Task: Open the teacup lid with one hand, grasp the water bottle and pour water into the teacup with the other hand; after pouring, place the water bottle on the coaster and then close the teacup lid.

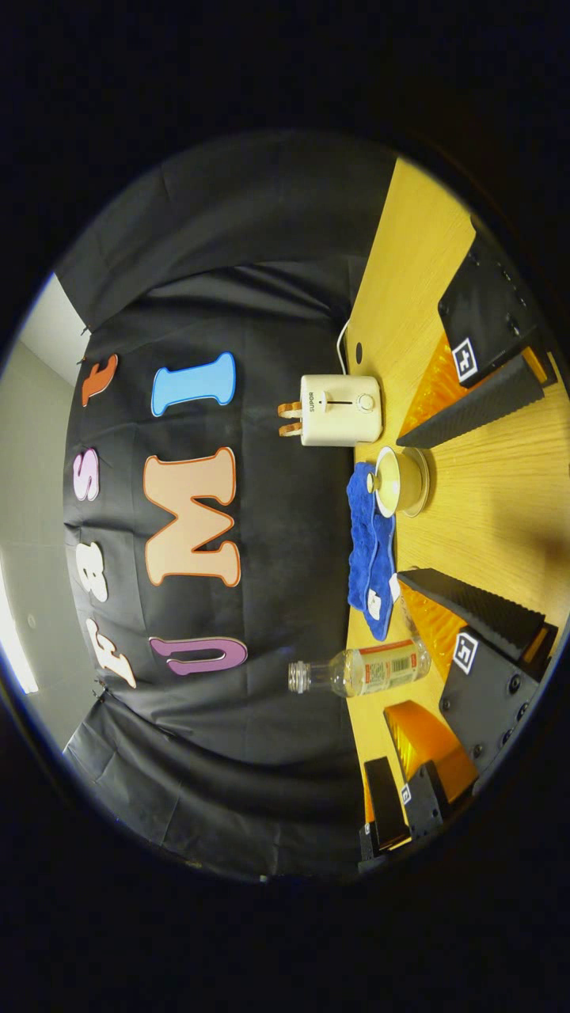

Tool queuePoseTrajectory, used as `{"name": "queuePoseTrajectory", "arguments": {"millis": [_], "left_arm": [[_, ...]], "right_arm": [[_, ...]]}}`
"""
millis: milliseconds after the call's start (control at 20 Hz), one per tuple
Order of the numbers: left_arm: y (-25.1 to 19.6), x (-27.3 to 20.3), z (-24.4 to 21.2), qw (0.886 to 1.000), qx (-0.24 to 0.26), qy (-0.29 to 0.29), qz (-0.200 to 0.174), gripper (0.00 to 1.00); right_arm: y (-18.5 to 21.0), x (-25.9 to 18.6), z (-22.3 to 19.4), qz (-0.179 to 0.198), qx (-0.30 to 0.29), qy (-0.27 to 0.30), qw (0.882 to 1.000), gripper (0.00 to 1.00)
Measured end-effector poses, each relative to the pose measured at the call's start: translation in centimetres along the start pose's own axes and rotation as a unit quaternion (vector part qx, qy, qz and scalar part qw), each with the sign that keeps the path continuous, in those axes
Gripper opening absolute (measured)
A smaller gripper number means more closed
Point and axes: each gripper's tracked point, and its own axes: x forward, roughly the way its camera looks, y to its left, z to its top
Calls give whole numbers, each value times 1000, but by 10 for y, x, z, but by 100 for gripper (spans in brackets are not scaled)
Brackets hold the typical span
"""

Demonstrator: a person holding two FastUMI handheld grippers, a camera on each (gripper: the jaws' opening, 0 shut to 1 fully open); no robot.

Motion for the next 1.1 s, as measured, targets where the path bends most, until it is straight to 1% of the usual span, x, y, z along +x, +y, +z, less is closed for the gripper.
{"name": "queuePoseTrajectory", "arguments": {"millis": [150,200,350,500,700,750,950,1000,1050,1100], "left_arm": [[0,0,-1,1000,0,0,0,96],[0,1,-1,1000,0,0,0,96],[0,0,0,1000,0,0,0,96],[0,1,-1,1000,0,0,0,96],[1,0,0,1000,0,0,0,96],[0,0,0,1000,-1,1,0,96],[0,0,0,1000,0,1,-1,96],[0,-1,0,1000,0,1,0,96],[0,0,0,1000,0,1,-1,96],[0,0,0,1000,0,1,-1,96]], "right_arm": [[-15,32,1,-14,-1,1,1000,96],[-20,41,1,-22,-1,1,1000,98],[-31,75,-1,-33,-2,2,999,96],[-27,105,-4,-26,-9,7,1000,97],[-18,142,-11,-16,-37,27,999,97],[-17,150,-13,-14,-44,35,998,96],[-13,172,-20,-8,-61,57,996,98],[-14,177,-22,-8,-64,62,996,96],[-15,181,-21,-9,-66,63,996,99],[-16,184,-22,-9,-63,66,996,96]]}}
